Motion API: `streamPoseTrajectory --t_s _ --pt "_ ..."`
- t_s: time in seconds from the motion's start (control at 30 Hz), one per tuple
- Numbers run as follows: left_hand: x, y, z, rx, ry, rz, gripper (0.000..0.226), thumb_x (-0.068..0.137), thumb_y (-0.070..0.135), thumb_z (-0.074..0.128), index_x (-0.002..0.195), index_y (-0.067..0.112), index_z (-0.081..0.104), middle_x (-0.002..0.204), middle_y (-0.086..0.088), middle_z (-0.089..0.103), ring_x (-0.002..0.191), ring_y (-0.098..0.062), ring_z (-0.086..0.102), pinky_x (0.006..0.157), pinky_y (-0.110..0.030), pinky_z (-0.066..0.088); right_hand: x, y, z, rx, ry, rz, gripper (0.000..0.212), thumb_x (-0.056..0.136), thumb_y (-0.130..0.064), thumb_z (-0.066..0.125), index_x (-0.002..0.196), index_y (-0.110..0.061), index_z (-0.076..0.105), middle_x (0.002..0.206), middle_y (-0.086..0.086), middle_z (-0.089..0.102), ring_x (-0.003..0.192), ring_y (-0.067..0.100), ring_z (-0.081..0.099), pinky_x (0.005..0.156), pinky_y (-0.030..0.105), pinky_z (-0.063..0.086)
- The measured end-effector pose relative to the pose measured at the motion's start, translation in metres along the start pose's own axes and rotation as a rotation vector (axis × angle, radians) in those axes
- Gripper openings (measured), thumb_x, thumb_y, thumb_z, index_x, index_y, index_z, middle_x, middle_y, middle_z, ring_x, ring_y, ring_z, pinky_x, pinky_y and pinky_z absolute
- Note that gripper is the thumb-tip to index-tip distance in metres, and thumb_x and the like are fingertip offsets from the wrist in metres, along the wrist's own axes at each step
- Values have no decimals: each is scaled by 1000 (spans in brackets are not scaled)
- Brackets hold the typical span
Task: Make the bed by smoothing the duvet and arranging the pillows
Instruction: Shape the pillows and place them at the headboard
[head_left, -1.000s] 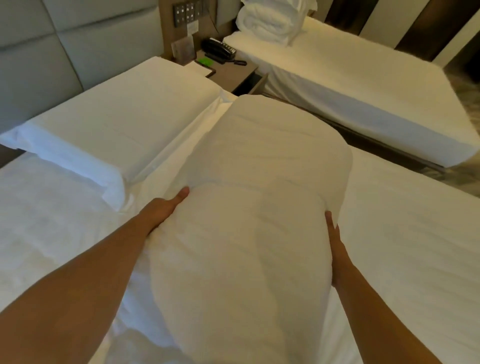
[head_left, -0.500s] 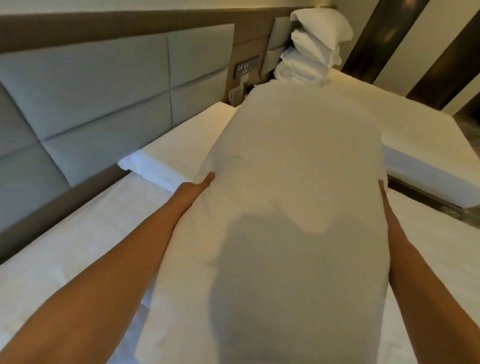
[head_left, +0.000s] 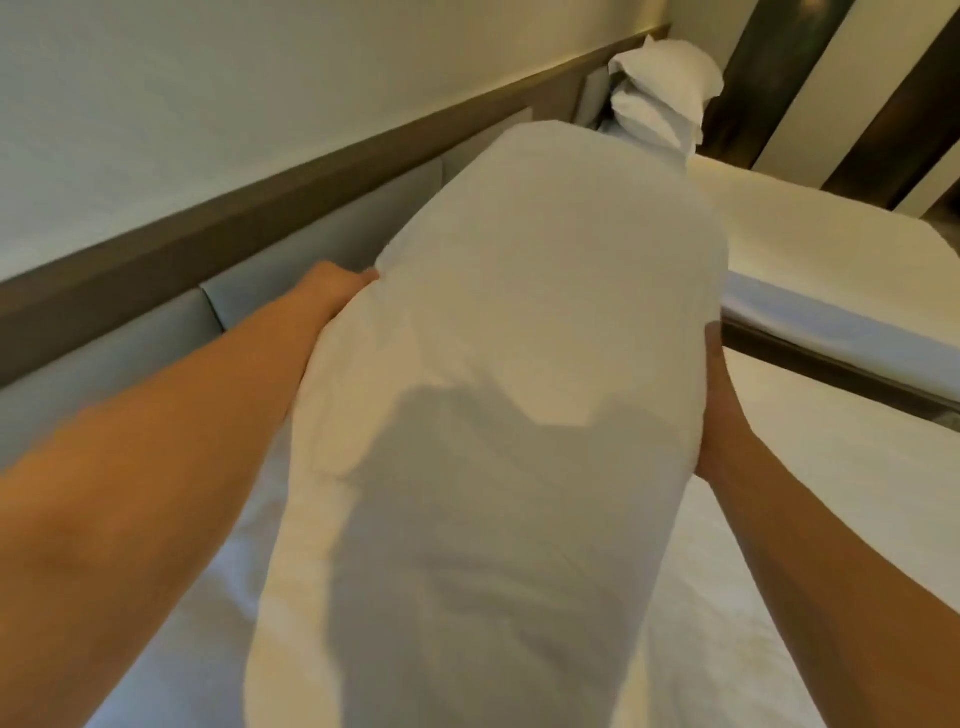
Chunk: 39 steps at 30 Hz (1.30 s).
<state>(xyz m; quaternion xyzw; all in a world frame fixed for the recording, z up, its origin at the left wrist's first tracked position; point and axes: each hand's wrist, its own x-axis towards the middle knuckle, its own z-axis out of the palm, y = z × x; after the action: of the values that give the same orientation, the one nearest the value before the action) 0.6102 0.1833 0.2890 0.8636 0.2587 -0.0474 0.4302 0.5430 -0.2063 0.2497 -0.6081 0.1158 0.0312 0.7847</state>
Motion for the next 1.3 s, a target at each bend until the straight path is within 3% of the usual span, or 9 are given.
streamPoseTrajectory --t_s 0.07,0.13,0.23,0.3,0.63,0.73,1.03,1.2,1.3 --pt "30 -27 10 0 22 37 66 104 55 39 131 -2 59 129 -26 63 113 -25 67 91 -29 51 6 44 21 -100 -73 61 111 63 -86 71 157 -43 28 154 -5 51 133 29 56 100 56 52" --pt "43 -55 48 121 -36 101 68 105 60 28 141 8 52 142 -27 53 128 -24 59 109 -34 43 -6 107 49 -414 -86 173 145 37 -94 74 158 -51 7 164 -14 27 145 25 40 116 54 33" --pt "11 -116 129 428 -133 218 73 92 80 21 157 49 6 171 -8 3 157 -30 4 120 -63 4 -21 187 65 -762 14 278 133 49 -97 63 151 -61 -13 171 8 -12 155 42 14 122 59 20" --pt "-10 -152 163 475 -63 285 73 91 81 18 153 55 -10 171 -5 -7 157 -27 -6 118 -68 -1 -25 205 55 -811 86 265 130 43 -104 54 147 -67 -16 170 11 -18 155 45 9 122 62 17" --pt "0 -178 156 573 60 187 67 99 67 11 156 45 -18 170 -12 -6 157 -31 -5 118 -70 2 -36 224 45 -957 57 44 84 48 -111 28 122 -90 -6 171 -3 -15 154 41 19 119 68 17" --pt "-24 -164 165 527 108 155 65 104 55 15 159 37 -15 169 -15 -11 156 -34 -9 119 -69 0 -36 224 50 -1010 84 39 81 63 -104 29 133 -84 -7 172 -2 -14 151 42 25 115 70 17" --pt "-44 -117 235 528 153 359 87 82 89 -1 154 46 -22 167 -2 -29 153 -31 -26 108 -80 -7 -27 230 43 -1055 33 25 74 78 -93 28 135 -78 -17 170 -5 -17 153 36 17 115 66 19" --pt "-15 -142 246 563 208 371 85 80 91 -5 151 50 -28 164 1 -34 152 -26 -30 108 -80 -9 -5 229 -9 -573 134 -213 62 88 -79 39 146 -60 31 149 -18 42 135 8 45 121 53 30" --pt "7 -148 253 586 225 359 84 80 92 -5 149 52 -30 165 3 -33 153 -25 -28 109 -80 -8 26 222 -43 -423 291 -230 47 101 -53 51 147 -44 44 126 -14 51 113 3 55 112 49 44"
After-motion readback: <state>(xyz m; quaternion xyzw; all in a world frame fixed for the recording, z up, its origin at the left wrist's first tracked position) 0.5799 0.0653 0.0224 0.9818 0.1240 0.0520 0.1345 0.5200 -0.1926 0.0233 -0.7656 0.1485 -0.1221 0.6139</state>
